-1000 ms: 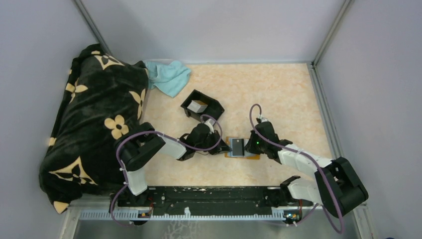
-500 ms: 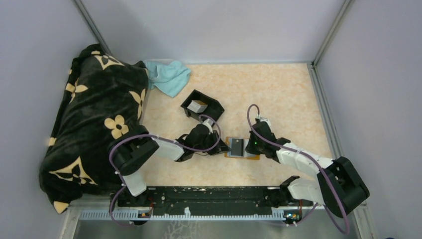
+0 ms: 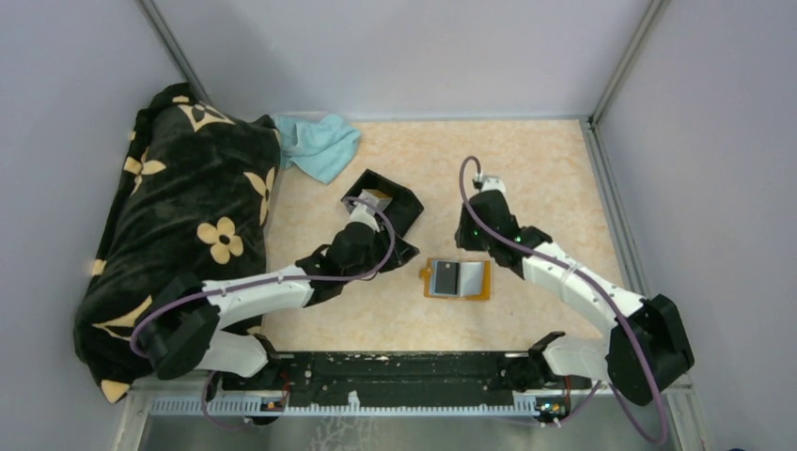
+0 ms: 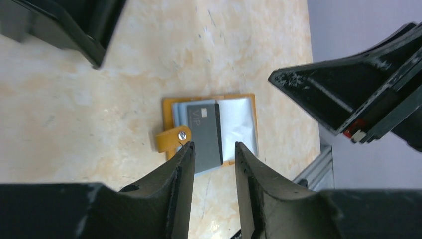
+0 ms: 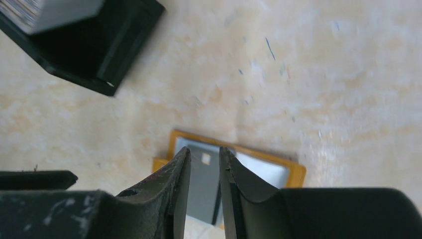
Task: Put the credit cards into the card holder
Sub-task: Pick up the credit card from the storage box.
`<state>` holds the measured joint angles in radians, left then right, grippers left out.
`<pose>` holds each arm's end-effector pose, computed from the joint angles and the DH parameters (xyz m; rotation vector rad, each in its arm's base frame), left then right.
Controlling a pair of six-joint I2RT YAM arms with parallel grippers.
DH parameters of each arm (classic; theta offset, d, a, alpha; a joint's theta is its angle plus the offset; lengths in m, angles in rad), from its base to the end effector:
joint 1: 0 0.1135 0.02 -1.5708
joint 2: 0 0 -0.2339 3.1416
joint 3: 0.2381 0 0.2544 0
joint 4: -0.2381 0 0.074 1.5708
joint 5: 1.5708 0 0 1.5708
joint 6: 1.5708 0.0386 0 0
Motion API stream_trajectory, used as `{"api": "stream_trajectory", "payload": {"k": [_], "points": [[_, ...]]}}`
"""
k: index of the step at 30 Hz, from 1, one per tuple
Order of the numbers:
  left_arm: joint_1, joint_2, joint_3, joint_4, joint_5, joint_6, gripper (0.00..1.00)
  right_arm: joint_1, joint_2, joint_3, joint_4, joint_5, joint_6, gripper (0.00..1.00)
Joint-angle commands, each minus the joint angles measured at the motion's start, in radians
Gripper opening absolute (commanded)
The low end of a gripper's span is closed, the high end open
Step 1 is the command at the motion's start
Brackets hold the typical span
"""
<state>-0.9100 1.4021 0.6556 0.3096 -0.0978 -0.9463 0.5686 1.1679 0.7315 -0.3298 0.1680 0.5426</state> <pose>0.1900 -0.2383 0.1727 -0.1073 2.1761 -1.0460 0.2213 0.1337 0.2009 0.0537 2.3509 0.3593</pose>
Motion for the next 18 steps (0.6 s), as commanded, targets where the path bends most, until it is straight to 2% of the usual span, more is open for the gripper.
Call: {"api": "stream_trajectory", "payload": {"k": [1,5,12,18], "points": [[0.015,-0.140,-0.036,-0.113,-0.208,0.056,0.44,0.007,0.123,0.216,0.088,-0.033,-0.177,0.30],[0.071,-0.221,-0.050,-0.214,-0.266,0.072,0.55,0.007,0.327,0.467,0.084,-0.123,-0.286,0.34],[0.200,-0.261,-0.053,-0.346,-0.259,0.076,0.68,0.007,0.660,0.811,0.058,-0.292,-0.369,0.38],[0.302,-0.220,-0.066,-0.316,-0.198,0.070,0.70,0.010,0.859,1.040,0.019,-0.414,-0.395,0.40]]}}
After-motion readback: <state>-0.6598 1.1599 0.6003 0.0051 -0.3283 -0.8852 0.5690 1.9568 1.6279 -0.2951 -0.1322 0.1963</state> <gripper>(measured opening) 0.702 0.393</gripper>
